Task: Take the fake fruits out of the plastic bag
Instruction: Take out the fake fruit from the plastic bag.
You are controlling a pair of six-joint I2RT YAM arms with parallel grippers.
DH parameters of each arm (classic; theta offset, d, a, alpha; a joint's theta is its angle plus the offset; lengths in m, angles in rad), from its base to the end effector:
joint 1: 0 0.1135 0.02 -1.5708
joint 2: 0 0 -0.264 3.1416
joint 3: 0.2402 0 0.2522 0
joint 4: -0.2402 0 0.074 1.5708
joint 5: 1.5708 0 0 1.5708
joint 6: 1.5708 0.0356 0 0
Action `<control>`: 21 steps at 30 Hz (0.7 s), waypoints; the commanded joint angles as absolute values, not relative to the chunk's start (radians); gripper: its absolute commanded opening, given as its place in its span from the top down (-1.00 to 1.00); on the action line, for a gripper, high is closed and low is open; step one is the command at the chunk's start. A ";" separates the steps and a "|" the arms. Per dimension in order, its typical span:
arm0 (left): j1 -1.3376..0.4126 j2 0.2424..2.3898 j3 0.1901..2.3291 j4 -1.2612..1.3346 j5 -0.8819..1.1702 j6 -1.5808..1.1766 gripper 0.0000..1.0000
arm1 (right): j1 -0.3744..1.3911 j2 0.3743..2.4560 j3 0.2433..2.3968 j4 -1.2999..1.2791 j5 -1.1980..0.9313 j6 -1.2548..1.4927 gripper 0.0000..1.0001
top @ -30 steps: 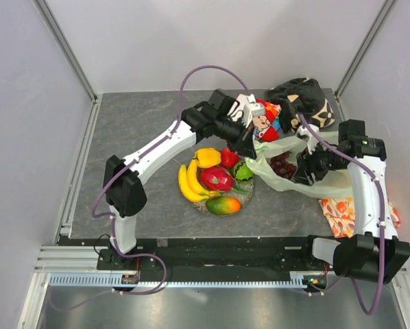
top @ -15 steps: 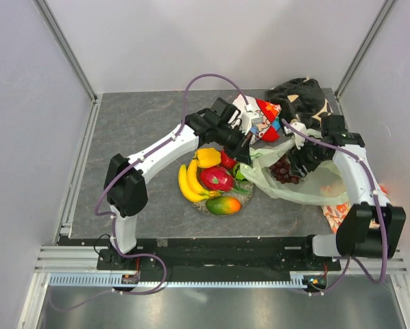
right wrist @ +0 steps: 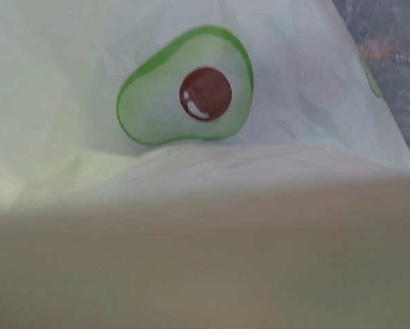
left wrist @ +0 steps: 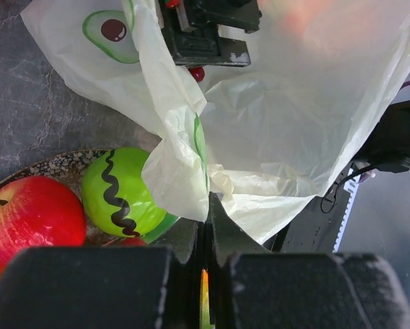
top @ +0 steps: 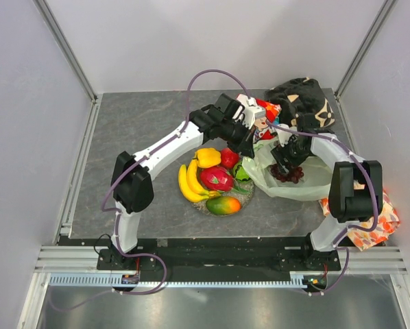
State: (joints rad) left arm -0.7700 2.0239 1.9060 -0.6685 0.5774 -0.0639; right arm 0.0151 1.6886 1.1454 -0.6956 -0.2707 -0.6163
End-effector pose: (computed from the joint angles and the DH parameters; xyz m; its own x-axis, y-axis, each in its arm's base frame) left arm 0.3162 -0.3336 0.3081 -0.5620 0.4705 -0.6803 0.8259 0.3639 -0.4307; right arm 0.3269 0.0145 0.1980 -0.7126 -0.5678 -0.4121 -0.6294 0.7769 0.0179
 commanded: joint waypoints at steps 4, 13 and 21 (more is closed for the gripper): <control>-0.773 2.054 1.963 -0.641 0.581 -0.094 0.97 | 0.049 1.759 1.157 -0.644 -0.218 -0.615 0.00; -0.773 2.086 2.011 -0.637 0.542 -0.100 0.97 | 0.051 1.649 1.356 -0.975 -0.259 -0.647 0.59; -0.770 2.134 2.115 -0.614 0.494 -0.117 0.97 | 0.067 1.531 1.440 -1.207 -0.360 -0.689 0.57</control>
State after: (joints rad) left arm -0.7696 2.1006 2.0396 -0.6514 0.5301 -0.0853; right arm 0.0513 1.6119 1.3964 -1.0328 -0.2741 -0.6518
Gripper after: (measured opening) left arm 0.025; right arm 0.240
